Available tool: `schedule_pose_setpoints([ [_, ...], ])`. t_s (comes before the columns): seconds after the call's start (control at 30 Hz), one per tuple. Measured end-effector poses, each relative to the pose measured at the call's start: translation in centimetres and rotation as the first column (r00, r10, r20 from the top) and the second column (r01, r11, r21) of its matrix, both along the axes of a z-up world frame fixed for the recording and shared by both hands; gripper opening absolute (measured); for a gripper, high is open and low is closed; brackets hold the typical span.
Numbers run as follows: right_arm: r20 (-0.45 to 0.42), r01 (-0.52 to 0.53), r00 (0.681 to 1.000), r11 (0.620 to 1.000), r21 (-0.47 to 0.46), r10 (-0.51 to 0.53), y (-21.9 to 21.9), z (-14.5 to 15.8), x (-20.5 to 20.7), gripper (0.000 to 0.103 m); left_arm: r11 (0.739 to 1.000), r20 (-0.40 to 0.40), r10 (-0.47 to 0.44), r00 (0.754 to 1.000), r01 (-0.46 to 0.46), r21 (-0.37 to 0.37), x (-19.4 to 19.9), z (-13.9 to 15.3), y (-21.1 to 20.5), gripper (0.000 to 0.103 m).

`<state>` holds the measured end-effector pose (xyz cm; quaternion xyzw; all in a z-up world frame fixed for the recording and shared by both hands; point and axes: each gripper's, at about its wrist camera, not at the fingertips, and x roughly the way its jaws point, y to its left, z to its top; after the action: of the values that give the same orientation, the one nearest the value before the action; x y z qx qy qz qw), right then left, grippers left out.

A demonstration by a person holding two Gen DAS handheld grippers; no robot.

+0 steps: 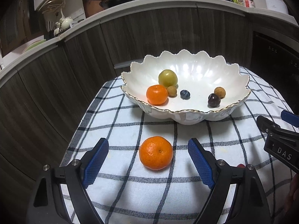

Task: Organize fruits
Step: 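Move the left gripper to the tangerine while the right approaches the dark plum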

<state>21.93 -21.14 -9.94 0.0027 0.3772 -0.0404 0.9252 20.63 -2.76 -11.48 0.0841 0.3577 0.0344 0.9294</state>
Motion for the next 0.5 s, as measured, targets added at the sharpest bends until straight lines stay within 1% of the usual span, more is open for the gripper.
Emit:
schedule_pose_setpoints([
  [0.33,-0.028,0.018,0.999,1.0,0.006,-0.018,-0.3,-1.1,1.2,0.075,1.0,-0.024,-0.001,1.0,0.001,-0.002,1.0,-0.9,-0.2,0.086],
  [0.43,-0.044,0.02,0.999,1.0,0.012,-0.02,-0.5,-1.6,1.7,0.067,1.0,-0.041,-0.002,0.999,0.003,0.001,1.2,-1.3,-0.2,0.083],
  [0.5,-0.059,0.019,0.998,1.0,0.019,-0.018,-0.6,-2.0,2.0,0.064,1.0,-0.053,-0.005,0.999,0.005,-0.001,1.3,-1.6,-0.2,0.081],
])
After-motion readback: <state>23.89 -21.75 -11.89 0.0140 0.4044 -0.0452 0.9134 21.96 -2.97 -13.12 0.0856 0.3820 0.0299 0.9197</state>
